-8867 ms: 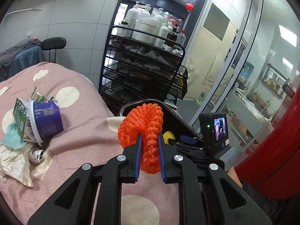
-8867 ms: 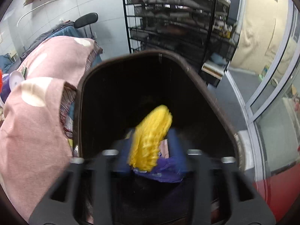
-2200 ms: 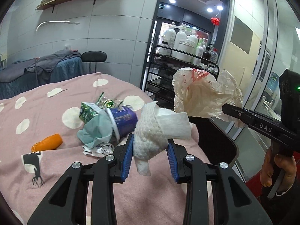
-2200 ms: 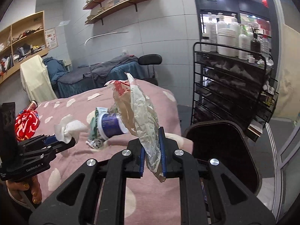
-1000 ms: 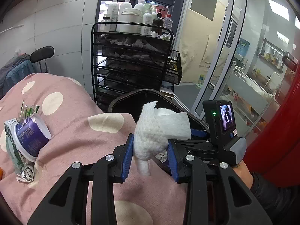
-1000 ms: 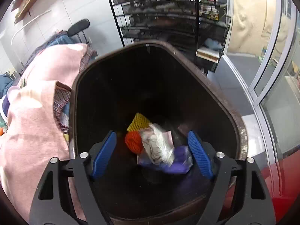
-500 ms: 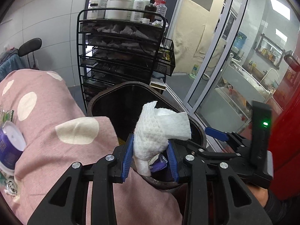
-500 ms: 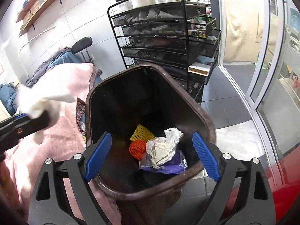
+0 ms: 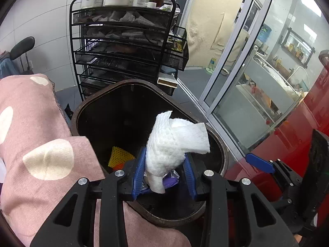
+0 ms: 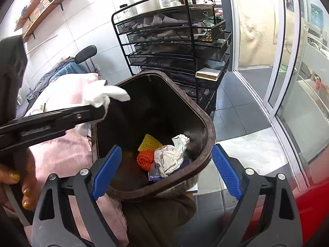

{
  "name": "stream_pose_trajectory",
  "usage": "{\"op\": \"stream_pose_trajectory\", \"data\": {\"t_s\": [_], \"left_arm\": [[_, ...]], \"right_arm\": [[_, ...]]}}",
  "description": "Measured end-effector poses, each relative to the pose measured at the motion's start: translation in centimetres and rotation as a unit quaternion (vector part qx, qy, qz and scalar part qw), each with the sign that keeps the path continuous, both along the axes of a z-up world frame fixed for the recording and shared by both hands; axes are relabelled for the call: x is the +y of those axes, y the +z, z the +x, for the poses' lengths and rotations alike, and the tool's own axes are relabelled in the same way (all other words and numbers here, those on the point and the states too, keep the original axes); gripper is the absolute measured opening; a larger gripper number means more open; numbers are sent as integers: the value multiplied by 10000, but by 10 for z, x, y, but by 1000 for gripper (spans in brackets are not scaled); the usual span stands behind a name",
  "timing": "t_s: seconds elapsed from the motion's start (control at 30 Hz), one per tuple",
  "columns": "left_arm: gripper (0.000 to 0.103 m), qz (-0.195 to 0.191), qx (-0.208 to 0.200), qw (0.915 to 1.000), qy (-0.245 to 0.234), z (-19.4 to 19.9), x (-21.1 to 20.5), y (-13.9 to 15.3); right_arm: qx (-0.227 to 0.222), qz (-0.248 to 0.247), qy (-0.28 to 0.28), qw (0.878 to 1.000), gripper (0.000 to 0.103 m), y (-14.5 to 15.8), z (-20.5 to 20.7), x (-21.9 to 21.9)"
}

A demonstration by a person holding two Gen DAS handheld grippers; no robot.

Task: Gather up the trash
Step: 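Open the left tool over the brown bin to drop the white tissue, then move both tools back over the trash on the bed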

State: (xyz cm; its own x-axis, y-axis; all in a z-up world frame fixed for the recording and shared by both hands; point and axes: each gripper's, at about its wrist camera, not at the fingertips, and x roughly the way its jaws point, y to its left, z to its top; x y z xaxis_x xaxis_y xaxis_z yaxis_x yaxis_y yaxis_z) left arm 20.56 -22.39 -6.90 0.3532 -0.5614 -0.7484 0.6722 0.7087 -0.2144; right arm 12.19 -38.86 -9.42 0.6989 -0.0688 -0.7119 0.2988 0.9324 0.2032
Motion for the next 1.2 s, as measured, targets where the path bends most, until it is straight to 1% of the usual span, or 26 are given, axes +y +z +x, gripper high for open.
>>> {"op": "stream_pose_trajectory", "data": {"t_s": [0.07, 0.1, 0.13, 0.17, 0.2, 0.3, 0.47, 0.63, 0.77, 0.9, 1.0, 1.2], "left_arm": [[41, 53, 27, 10000, -26, 1, -4, -2], [47, 68, 40, 10000, -31, 1, -5, -3], [58, 74, 39, 10000, -33, 2, -5, -4], [64, 73, 12, 10000, -19, 4, -5, -4], [74, 59, -35, 10000, 11, 3, -5, -4], [83, 57, -114, 9999, 12, 2, -6, -4], [86, 126, -172, 9998, -29, -1, -7, -3], [88, -40, -310, 9995, 20, -9, 3, 9], [90, -134, -512, 9986, 88, -21, 20, 20], [94, -149, -770, 9966, 265, -38, 49, 28], [94, -118, -912, 9947, 450, -45, 74, 32], [94, -118, -992, 9900, 998, -49, 130, 35]], "right_arm": [[-4, -7, -22, 10000, 89, -1, -4, 0], [-4, -7, -31, 10000, 89, -1, -5, 0], [-3, 7, -40, 10000, 89, -2, -6, -1], [-1, 26, -44, 10000, 89, -2, -7, -2], [3, 38, -48, 10000, 90, -3, -8, -2], [16, 35, -41, 10000, 90, -4, -10, -1], [34, 48, -63, 10000, 91, -5, -12, -1], [21, 48, -52, 10000, 91, -4, -11, 2], [-28, 28, 19, 10000, 91, 0, -8, 6], [-98, 34, 156, 9998, 92, 4, -4, 16], [-109, 39, 296, 9995, 92, 7, 1, 25], [-212, 70, 762, 9968, 92, 17, 16, 56]]}}
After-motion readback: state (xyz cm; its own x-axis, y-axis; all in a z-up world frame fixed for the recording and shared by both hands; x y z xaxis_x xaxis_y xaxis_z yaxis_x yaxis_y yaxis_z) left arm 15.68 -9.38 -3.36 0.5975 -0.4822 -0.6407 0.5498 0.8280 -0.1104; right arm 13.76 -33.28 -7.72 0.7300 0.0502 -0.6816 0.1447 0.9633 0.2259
